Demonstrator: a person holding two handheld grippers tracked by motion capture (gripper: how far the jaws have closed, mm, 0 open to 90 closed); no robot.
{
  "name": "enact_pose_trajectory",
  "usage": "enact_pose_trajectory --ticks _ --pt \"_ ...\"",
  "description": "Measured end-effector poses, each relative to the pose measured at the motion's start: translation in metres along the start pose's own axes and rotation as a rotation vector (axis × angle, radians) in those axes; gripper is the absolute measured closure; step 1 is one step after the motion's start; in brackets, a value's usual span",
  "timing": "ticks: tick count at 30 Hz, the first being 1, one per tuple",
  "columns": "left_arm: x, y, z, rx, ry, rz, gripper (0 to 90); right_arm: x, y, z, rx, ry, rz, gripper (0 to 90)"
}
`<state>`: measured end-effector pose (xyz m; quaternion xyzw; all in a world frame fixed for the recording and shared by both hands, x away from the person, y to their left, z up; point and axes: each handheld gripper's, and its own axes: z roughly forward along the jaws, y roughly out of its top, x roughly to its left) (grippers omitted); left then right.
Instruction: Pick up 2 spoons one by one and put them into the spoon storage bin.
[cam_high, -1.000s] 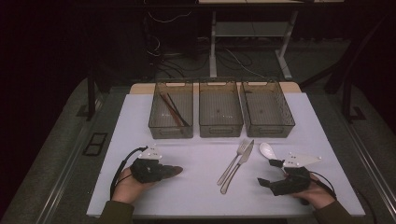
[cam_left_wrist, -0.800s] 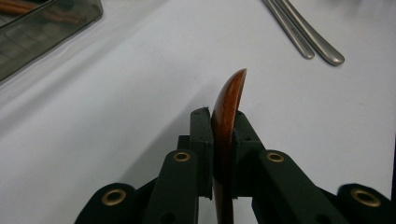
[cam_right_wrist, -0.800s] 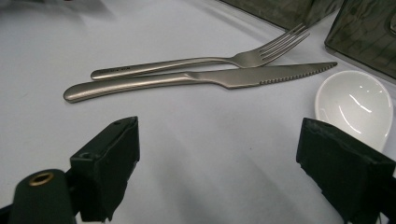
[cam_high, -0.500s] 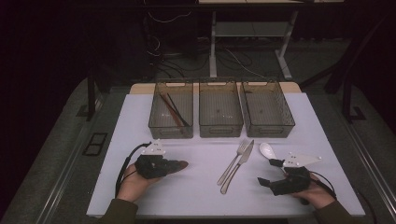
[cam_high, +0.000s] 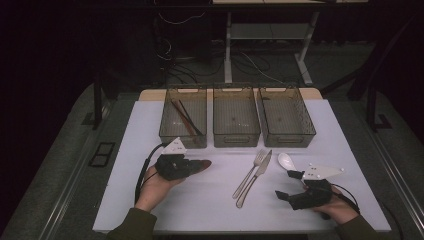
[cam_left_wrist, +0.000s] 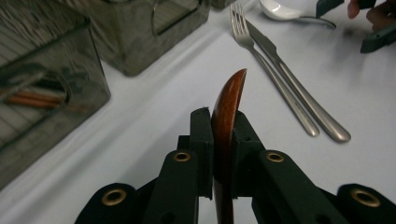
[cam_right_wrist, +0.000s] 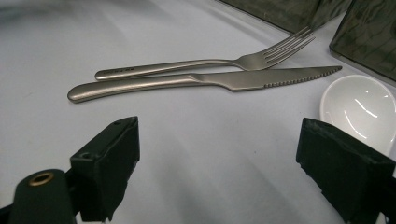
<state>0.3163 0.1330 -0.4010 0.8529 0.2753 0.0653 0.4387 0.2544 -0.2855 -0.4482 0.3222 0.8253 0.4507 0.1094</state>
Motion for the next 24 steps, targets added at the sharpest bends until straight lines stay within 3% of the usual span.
enact_pose_trajectory --ticks 12,24 --pt "0.009 0.037 0.022 -0.052 -0.021 0.012 81.5 0.001 0.000 0.000 -0.002 0.007 0.007 13.2" --pt "0.017 0.085 0.040 -0.082 -0.033 0.061 81.5 0.000 0.001 -0.001 -0.008 0.008 0.013 13.2"
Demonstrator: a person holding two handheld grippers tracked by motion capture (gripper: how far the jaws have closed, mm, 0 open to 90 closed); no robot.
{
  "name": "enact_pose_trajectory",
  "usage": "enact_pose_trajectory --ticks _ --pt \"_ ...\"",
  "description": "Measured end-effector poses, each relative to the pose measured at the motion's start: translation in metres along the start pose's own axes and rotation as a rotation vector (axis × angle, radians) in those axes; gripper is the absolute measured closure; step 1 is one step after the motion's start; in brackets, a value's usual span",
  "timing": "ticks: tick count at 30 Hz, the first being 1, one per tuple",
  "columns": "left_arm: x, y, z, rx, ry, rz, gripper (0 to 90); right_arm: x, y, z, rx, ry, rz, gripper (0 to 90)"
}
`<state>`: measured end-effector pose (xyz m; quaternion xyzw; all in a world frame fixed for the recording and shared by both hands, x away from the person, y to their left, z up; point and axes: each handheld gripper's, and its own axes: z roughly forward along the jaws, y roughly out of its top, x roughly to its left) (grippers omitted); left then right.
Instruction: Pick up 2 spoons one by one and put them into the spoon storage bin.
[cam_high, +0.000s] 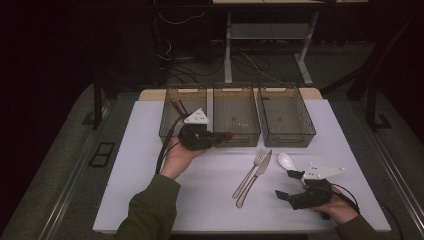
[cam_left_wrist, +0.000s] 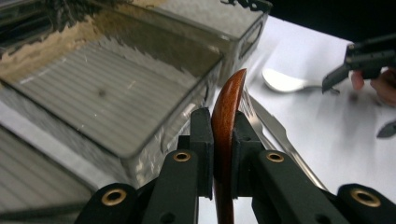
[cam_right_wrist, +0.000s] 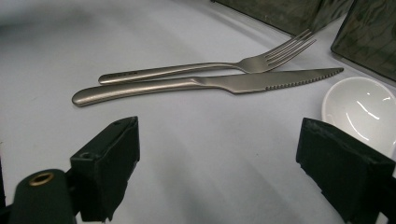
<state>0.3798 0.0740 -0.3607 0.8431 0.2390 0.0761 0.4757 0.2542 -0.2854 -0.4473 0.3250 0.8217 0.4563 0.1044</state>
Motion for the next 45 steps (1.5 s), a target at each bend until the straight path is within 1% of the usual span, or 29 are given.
enact_pose_trajectory --ticks 1,2,4,8,9,13,14,19,22,26,29,31,33,34,35,36,38,39,42,43,45 --pt "0.002 0.004 0.001 0.007 0.001 0.008 81.5 0.000 0.000 0.000 -0.001 -0.001 0.001 13.2" --pt "0.002 0.007 0.004 -0.006 0.001 0.000 81.5 0.000 0.000 0.000 -0.001 -0.001 0.001 13.2" --pt "0.005 0.013 0.009 -0.006 0.005 0.004 81.4 0.000 0.000 0.000 -0.001 0.000 0.001 13.2" --pt "0.011 0.026 0.018 -0.017 0.011 -0.007 81.4 0.000 0.000 0.000 -0.001 0.000 0.002 13.2" --pt "0.013 0.030 0.021 -0.019 0.014 -0.004 81.4 0.000 0.000 0.000 -0.001 -0.001 0.003 13.2" --pt "0.018 0.041 0.032 -0.023 0.032 -0.006 81.5 0.000 0.000 -0.001 -0.001 0.001 0.005 13.2" --pt "0.020 0.043 0.035 -0.027 0.035 -0.012 81.5 0.000 0.000 -0.001 -0.003 0.000 0.004 13.2" --pt "0.027 0.053 0.051 -0.019 0.056 -0.015 81.4 0.000 0.000 -0.001 -0.005 0.002 0.007 13.2" --pt "0.029 0.060 0.061 -0.009 0.070 -0.003 81.4 0.000 0.000 -0.001 -0.005 0.002 0.004 13.2" --pt "0.032 0.070 0.073 0.002 0.080 0.004 81.4 0.000 0.000 -0.001 -0.005 0.002 0.004 13.2" --pt "0.035 0.076 0.083 0.000 0.082 -0.003 81.4 0.000 0.000 -0.001 -0.005 0.001 0.004 13.2" --pt "0.036 0.079 0.089 -0.006 0.084 -0.004 81.4 0.000 0.000 -0.002 -0.006 0.002 0.004 13.2" --pt "0.039 0.082 0.095 0.000 0.088 -0.006 81.4 -0.001 0.000 -0.002 -0.005 0.000 0.002 13.2" --pt "0.040 0.083 0.098 0.003 0.086 -0.010 81.4 -0.001 -0.001 -0.002 -0.006 -0.001 0.003 13.2" --pt "0.041 0.085 0.100 0.006 0.090 -0.006 81.4 -0.001 -0.001 -0.002 -0.007 -0.001 0.003 13.2" --pt "0.041 0.086 0.103 0.003 0.094 -0.013 81.4 -0.002 -0.001 -0.002 -0.008 0.001 0.003 13.2" --pt "0.044 0.087 0.106 0.004 0.097 -0.010 81.4 -0.002 -0.001 -0.002 -0.009 0.001 0.004 13.2" --pt "0.045 0.087 0.108 -0.008 0.100 -0.022 81.4 -0.002 -0.001 -0.002 -0.008 0.001 0.003 13.2" --pt "0.051 0.086 0.112 -0.009 0.102 -0.035 81.4 -0.002 -0.001 -0.002 -0.007 0.004 0.005 13.2" --pt "0.052 0.085 0.115 -0.017 0.102 -0.050 81.4 -0.002 -0.001 -0.002 -0.008 0.004 0.006 13.2" --pt "0.055 0.083 0.119 -0.019 0.096 -0.058 81.3 -0.002 -0.001 -0.002 -0.008 0.004 0.005 13.2"
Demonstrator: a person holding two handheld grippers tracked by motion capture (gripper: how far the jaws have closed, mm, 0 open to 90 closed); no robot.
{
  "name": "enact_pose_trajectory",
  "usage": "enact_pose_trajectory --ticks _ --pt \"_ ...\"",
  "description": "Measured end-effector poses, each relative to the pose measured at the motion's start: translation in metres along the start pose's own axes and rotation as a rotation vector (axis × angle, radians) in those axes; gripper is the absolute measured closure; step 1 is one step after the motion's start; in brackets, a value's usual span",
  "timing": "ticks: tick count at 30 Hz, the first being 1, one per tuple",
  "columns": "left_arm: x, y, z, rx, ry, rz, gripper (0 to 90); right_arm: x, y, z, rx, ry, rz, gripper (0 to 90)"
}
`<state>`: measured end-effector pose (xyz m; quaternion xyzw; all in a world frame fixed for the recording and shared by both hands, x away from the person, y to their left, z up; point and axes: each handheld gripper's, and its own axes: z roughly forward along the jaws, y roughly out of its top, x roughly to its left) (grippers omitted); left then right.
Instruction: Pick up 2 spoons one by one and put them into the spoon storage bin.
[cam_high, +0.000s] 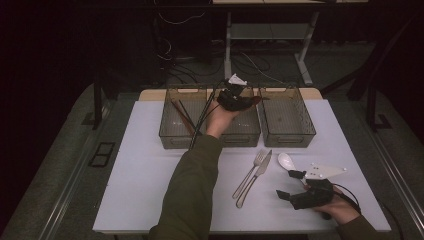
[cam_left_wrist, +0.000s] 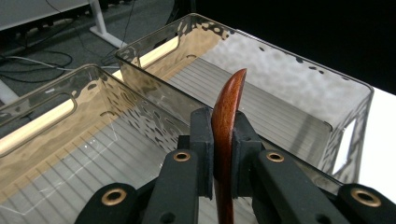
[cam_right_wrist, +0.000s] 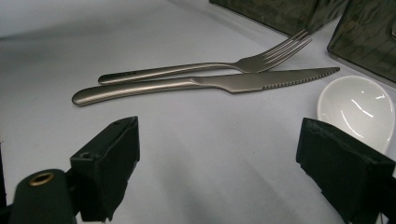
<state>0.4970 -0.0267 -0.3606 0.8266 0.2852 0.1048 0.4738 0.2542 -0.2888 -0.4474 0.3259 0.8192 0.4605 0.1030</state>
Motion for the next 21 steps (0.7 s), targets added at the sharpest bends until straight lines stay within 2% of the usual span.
enact_pose_trajectory --ticks 2,5,6,8,10,16,18,21 --pt "0.003 -0.003 0.003 0.018 0.002 0.002 81.3 0.000 0.000 0.000 0.000 -0.001 0.000 13.2" --pt "0.004 -0.007 0.009 0.036 0.005 -0.016 81.2 -0.001 0.000 0.000 0.000 -0.002 -0.001 13.2" --pt "0.005 -0.008 0.010 0.053 0.008 -0.009 81.2 -0.001 0.000 0.000 0.001 -0.001 -0.002 13.2" --pt "0.004 -0.010 0.012 0.068 0.015 -0.023 80.8 -0.001 -0.001 0.000 0.002 -0.002 -0.003 13.2" --pt "0.003 -0.011 0.015 0.088 0.029 -0.022 77.1 -0.001 -0.001 0.000 0.003 -0.002 -0.004 13.2" --pt "0.001 -0.011 0.015 0.083 0.044 -0.021 65.1 -0.001 -0.001 0.000 0.003 -0.004 -0.007 13.2" --pt "0.000 -0.010 0.013 0.074 0.038 -0.026 61.5 -0.001 -0.001 0.000 0.004 -0.004 -0.009 13.2" --pt "-0.002 -0.008 0.010 0.069 0.033 -0.011 56.2 -0.001 -0.001 0.000 0.005 -0.003 -0.009 13.2"
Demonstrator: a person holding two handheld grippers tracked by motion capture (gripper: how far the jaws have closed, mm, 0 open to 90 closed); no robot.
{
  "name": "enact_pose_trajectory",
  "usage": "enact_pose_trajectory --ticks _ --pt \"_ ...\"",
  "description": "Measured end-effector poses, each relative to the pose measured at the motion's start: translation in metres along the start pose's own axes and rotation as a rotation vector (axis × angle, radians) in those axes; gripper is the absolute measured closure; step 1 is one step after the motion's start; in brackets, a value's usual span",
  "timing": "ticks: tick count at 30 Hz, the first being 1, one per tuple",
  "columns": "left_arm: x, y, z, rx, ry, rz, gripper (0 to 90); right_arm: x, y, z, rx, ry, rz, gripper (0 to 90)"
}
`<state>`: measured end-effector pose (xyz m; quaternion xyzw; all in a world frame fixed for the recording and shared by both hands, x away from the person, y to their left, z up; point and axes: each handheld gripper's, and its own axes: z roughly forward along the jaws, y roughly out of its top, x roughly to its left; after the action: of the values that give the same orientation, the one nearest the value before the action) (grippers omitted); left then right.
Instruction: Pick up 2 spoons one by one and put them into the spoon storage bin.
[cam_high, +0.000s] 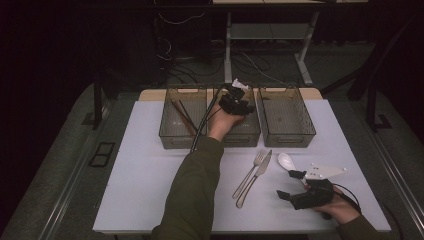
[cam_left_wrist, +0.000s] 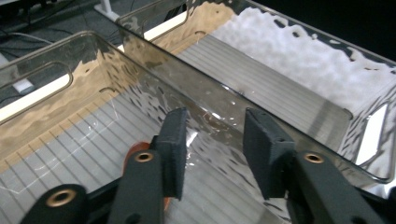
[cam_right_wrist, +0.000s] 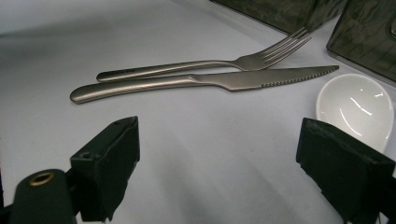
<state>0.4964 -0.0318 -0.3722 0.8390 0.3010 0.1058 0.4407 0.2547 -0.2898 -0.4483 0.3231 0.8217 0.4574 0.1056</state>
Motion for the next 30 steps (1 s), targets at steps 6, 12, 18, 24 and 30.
enact_pose_trajectory --ticks 6,12,18,24,30 --pt "-0.007 -0.001 -0.010 -0.006 -0.021 0.018 44.9 0.000 0.000 0.000 0.001 -0.001 -0.003 13.2" --pt "-0.009 -0.013 -0.028 -0.025 -0.076 0.002 39.4 -0.001 0.000 0.000 0.001 -0.003 -0.002 13.3" --pt "-0.014 -0.030 -0.053 -0.059 -0.103 -0.004 34.1 0.000 0.000 0.001 0.007 -0.001 -0.005 13.7" --pt "-0.027 -0.050 -0.078 -0.060 -0.110 0.023 28.6 0.001 0.000 0.002 0.010 0.004 -0.019 13.7" --pt "-0.041 -0.077 -0.101 -0.065 -0.105 0.036 23.4 0.002 0.001 0.002 0.007 -0.004 -0.023 13.7"
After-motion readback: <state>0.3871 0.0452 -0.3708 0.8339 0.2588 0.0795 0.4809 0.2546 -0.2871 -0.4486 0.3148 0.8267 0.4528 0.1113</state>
